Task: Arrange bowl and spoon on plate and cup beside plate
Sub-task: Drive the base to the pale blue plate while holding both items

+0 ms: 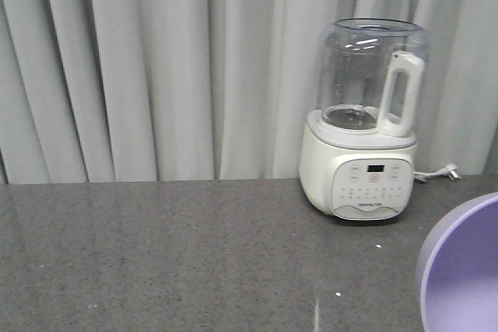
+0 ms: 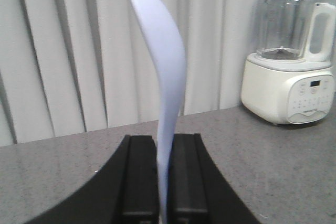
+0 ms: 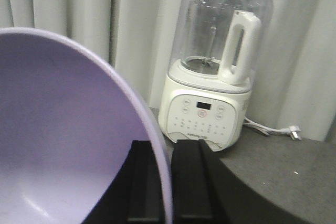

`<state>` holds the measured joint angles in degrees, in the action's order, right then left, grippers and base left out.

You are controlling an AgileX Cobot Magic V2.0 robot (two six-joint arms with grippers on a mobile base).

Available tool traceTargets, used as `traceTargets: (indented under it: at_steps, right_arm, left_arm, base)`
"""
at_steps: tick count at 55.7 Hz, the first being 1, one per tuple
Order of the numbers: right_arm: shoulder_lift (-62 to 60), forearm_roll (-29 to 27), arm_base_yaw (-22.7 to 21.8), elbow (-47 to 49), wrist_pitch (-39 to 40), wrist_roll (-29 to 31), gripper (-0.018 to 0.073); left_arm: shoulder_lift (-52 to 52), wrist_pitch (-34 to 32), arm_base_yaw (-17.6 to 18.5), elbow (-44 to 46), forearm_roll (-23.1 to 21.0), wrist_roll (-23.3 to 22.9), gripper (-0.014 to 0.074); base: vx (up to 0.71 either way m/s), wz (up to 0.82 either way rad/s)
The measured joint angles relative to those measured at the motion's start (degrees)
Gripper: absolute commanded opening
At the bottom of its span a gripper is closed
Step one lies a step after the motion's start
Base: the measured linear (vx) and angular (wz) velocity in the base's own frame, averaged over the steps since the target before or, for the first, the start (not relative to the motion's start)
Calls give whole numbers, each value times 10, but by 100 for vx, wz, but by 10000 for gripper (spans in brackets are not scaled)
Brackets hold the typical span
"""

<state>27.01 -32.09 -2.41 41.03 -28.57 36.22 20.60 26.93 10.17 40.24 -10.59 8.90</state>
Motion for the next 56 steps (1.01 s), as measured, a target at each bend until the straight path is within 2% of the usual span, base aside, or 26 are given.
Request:
traceTargets:
  at_steps: [56]
  right_arm:
    - [0, 1, 0, 0, 0, 0, -8]
  left_arm:
    - [0, 0, 0, 0, -1, 0, -3]
  base:
    - [-17, -71]
